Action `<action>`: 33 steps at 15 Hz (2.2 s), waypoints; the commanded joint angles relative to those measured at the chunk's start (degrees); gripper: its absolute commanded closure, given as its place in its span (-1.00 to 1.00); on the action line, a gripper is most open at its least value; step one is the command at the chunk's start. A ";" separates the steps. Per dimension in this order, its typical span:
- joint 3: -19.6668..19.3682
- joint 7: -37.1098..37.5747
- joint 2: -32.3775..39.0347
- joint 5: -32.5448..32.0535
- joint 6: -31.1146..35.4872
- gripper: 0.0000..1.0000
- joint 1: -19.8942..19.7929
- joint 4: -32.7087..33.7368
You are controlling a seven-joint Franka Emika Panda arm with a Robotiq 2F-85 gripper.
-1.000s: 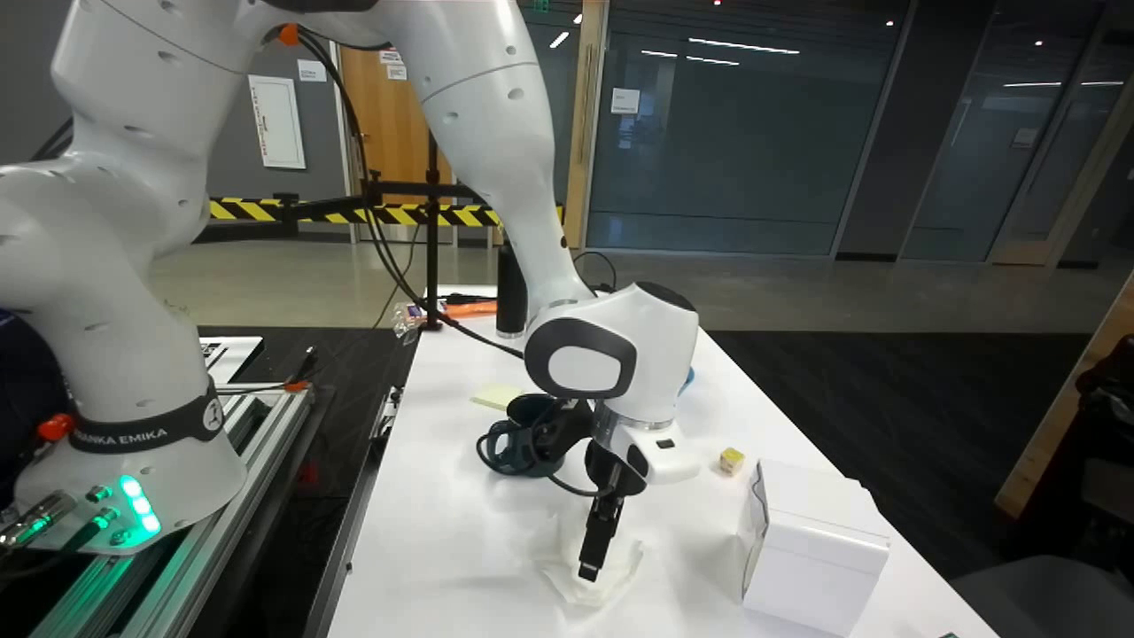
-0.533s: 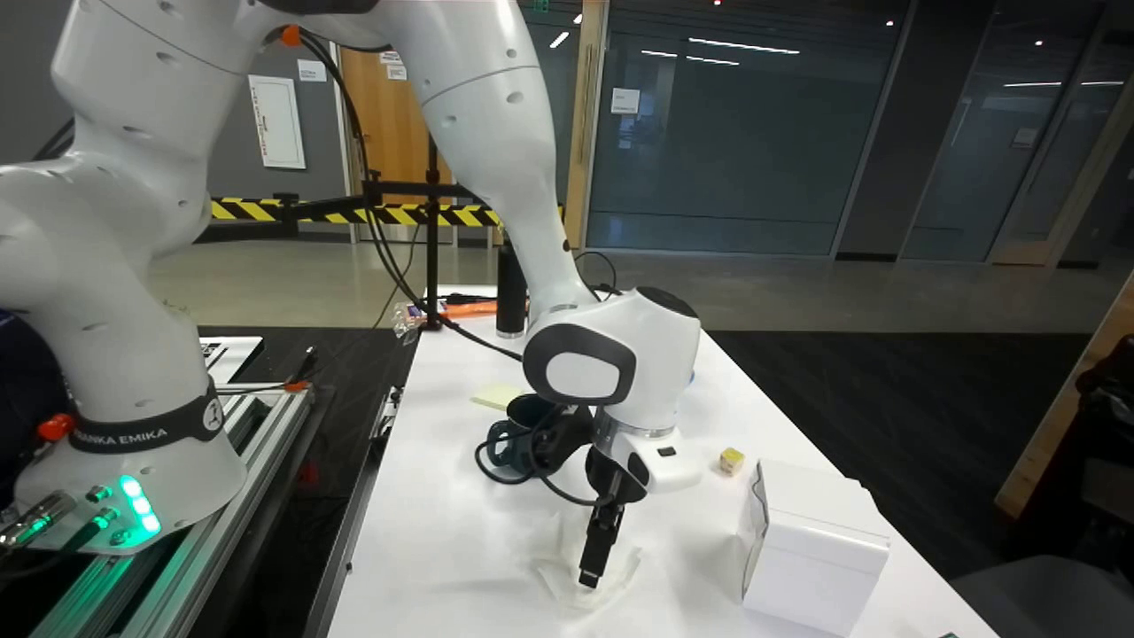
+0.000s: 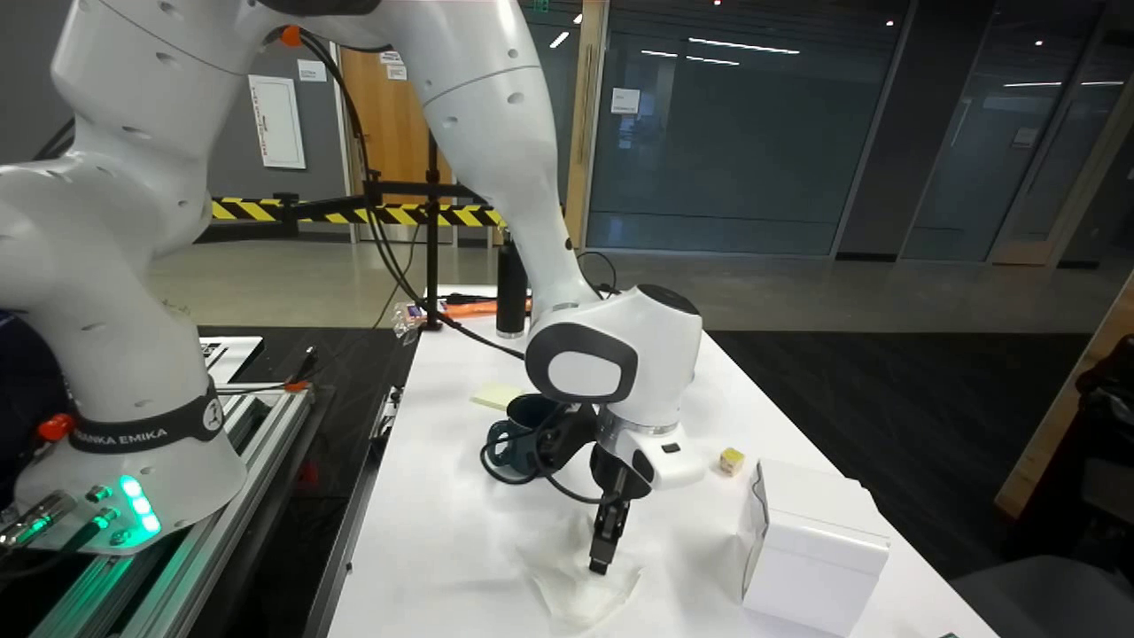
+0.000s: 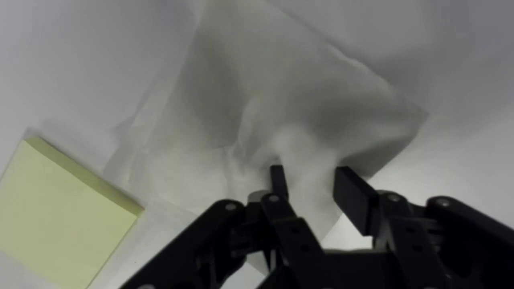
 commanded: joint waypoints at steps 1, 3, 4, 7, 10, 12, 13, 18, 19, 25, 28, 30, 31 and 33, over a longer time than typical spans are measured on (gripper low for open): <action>0.90 -2.56 0.61 2.31 1.20 0.80 -1.12 0.56; 0.85 -2.48 0.56 2.24 1.41 0.99 -1.02 0.59; 0.84 -2.30 0.48 2.30 1.40 1.00 -0.95 0.64; 0.95 -2.11 -1.25 2.66 0.93 0.44 -0.93 -0.23; 1.63 -2.93 -4.90 3.88 -0.12 0.06 -1.52 -2.24; 1.55 -3.01 -7.37 4.25 -0.02 -0.22 -1.39 -3.63; 1.35 -2.83 -8.40 4.22 0.35 -0.35 -1.19 -4.29; -0.11 -0.95 -9.94 2.54 1.04 -0.98 0.04 -5.41; -0.26 -0.74 -10.17 2.36 1.34 -1.00 0.20 -5.79; -1.81 0.97 -9.32 1.04 2.48 -1.00 1.12 -6.21; -4.12 1.18 -9.19 0.26 2.84 -1.00 0.66 -6.90; -5.04 1.08 -7.99 1.00 2.21 -1.00 -0.04 -6.40; -5.15 0.83 -7.44 1.55 2.24 -1.00 -0.46 -6.15; -4.35 -0.31 -6.42 2.89 2.18 -1.00 -1.47 -5.72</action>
